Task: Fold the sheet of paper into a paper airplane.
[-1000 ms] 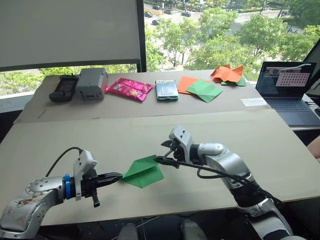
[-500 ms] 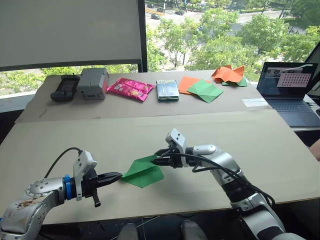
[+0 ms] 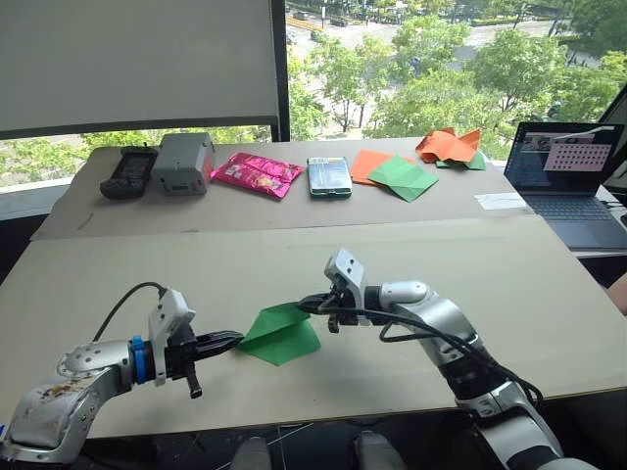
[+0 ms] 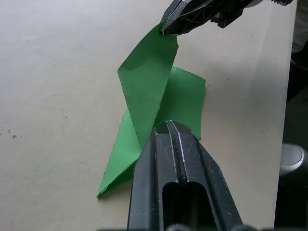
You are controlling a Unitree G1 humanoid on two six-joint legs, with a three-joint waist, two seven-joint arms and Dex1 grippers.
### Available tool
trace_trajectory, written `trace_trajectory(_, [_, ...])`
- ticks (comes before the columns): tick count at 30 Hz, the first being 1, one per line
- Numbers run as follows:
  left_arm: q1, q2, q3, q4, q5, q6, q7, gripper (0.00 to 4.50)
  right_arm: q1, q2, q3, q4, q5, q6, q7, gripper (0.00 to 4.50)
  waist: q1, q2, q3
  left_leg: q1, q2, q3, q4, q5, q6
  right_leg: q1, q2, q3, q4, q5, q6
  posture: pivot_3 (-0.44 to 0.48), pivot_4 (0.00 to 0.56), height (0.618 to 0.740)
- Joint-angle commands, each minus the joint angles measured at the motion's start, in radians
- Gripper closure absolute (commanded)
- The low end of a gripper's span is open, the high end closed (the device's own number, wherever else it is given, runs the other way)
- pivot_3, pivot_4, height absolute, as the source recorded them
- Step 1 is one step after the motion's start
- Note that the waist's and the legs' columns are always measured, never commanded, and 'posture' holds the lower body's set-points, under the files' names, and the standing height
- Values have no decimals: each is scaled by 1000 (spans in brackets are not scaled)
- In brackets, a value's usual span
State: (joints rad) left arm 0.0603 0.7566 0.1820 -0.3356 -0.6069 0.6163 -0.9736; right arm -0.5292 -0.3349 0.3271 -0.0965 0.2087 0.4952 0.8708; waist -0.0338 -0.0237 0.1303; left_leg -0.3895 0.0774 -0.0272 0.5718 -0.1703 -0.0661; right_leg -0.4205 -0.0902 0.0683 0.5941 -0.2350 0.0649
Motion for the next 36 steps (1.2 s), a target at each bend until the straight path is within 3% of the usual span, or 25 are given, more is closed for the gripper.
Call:
trace_trajectory(1, [-53, -15, 21, 0, -44, 17, 15, 4500, 17, -54, -13, -117, -220, -390, -148, 4462, 3, 0, 0, 0, 0, 0, 0, 0, 0, 0, 0, 0, 0, 0, 0, 0, 150, 718])
trace_trajectory(3, [-67, -15, 12, 4, -45, 24, 16, 4500, 55, -103, 30, -143, -431, -626, -290, 4462, 9, -1, -1, 0, 0, 0, 0, 0, 0, 0, 0, 0, -1, 0, 0, 0, 150, 718])
trace_trajectory(7, [-78, -10, -3, 4, -46, 36, 9, 4500, 145, -201, 132, -116, -799, -897, -501, 4462, 9, -2, -1, 2, 0, 0, 0, 0, 0, 0, -1, 0, -1, 0, 0, 0, 150, 718])
trace_trajectory(12, [-94, -5, -9, 12, -44, 47, 0, 4500, 226, -226, 189, -51, -923, -1047, -602, 4462, 9, -3, 0, 3, 0, 0, 1, 0, 0, 1, -1, 1, -1, 0, 0, 0, 150, 718])
trace_trajectory(18, [-122, 3, -22, 25, -41, 57, -13, 4500, 203, -251, 216, 61, -906, -1151, -558, 4462, 6, -6, 1, 5, 0, 0, 2, 0, 0, 5, -1, 1, -1, 0, 0, 0, 150, 718])
trace_trajectory(21, [-128, 1, -28, 20, -44, 64, -10, 4500, 196, -248, 208, 87, -860, -1156, -516, 3627, 6, -6, 1, 6, 0, 0, 3, 0, 0, 7, -1, 1, -1, 0, 0, 0, 150, 718])
trace_trajectory(26, [-135, -1, -35, 20, -39, 69, -7, 4500, 228, -269, 172, 38, -710, -1121, -405, 1857, 6, -7, 2, 12, 0, 0, 3, 0, 0, 15, 0, 1, 0, 0, 0, 0, 150, 718])
trace_trajectory(30, [-133, -2, -39, 17, -38, 69, -5, 4500, 233, -273, 132, -79, -577, -1062, -325, 1857, 6, -7, 2, 13, 0, 0, 3, 0, 0, 16, -1, 1, -1, 0, 0, 0, 150, 718])
trace_trajectory(34, [-126, -6, -50, 15, -35, 64, -6, 4500, 170, -167, 57, -169, -392, -790, -279, 1857, 2, -7, 2, 15, 0, -1, 2, 0, 0, 16, 0, 1, 0, 0, 0, 0, 150, 718])
trace_trajectory(36, [-128, -9, -55, 17, -33, 60, -7, 4500, 154, -105, 30, -159, -356, -674, -285, 2662, 1, -7, 2, 15, 0, -1, 2, 0, 0, 16, 0, 1, 0, 0, 0, 0, 150, 718])
